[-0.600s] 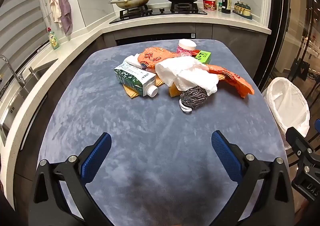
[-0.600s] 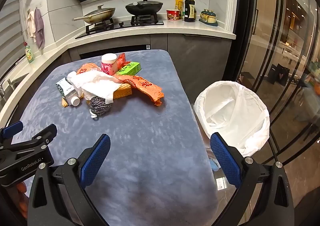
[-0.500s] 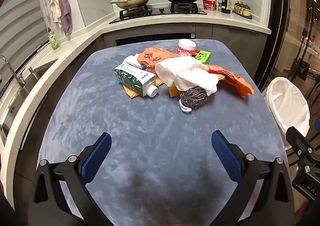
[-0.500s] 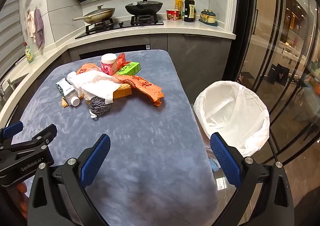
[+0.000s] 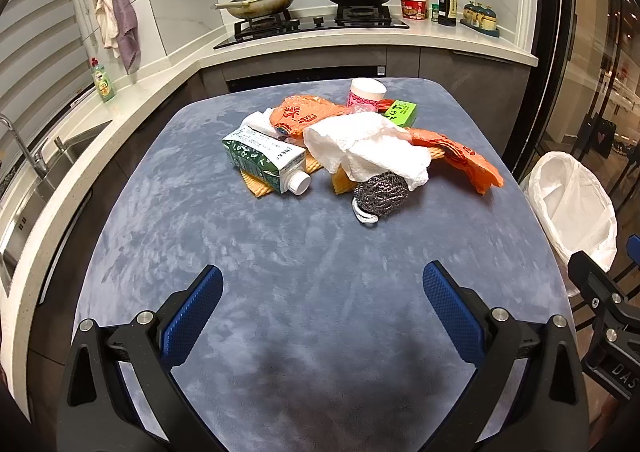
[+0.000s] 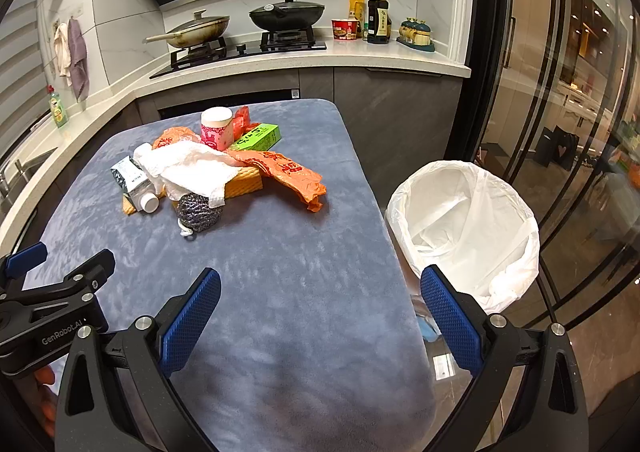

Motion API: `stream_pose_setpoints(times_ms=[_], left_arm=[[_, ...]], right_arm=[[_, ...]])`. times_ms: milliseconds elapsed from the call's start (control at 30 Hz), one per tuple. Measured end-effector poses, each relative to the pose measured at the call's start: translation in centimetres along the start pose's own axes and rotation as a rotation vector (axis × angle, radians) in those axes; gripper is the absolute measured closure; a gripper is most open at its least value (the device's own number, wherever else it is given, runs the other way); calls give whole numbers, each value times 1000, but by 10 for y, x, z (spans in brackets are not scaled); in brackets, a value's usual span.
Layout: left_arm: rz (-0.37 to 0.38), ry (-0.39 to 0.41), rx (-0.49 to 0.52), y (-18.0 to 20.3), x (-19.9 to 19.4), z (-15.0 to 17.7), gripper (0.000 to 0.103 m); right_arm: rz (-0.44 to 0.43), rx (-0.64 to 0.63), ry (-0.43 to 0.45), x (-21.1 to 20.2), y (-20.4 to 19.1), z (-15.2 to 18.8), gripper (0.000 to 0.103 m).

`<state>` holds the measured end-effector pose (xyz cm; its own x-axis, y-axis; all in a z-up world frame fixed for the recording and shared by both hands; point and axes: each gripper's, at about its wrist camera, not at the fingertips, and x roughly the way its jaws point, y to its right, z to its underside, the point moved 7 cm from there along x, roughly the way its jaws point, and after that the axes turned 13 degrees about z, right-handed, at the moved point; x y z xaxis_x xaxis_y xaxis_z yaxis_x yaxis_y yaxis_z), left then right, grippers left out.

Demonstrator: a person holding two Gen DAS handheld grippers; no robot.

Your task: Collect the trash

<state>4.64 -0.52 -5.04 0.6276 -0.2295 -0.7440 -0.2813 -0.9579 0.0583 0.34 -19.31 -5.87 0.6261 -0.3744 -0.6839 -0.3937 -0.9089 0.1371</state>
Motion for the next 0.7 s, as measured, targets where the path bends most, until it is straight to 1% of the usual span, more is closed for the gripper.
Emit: stream_pose_setpoints(times_ms=[700], left_arm=[[-2,8,8,3,0,-1,7]], right_arm=[[0,-1,3,1,0,-1,7]])
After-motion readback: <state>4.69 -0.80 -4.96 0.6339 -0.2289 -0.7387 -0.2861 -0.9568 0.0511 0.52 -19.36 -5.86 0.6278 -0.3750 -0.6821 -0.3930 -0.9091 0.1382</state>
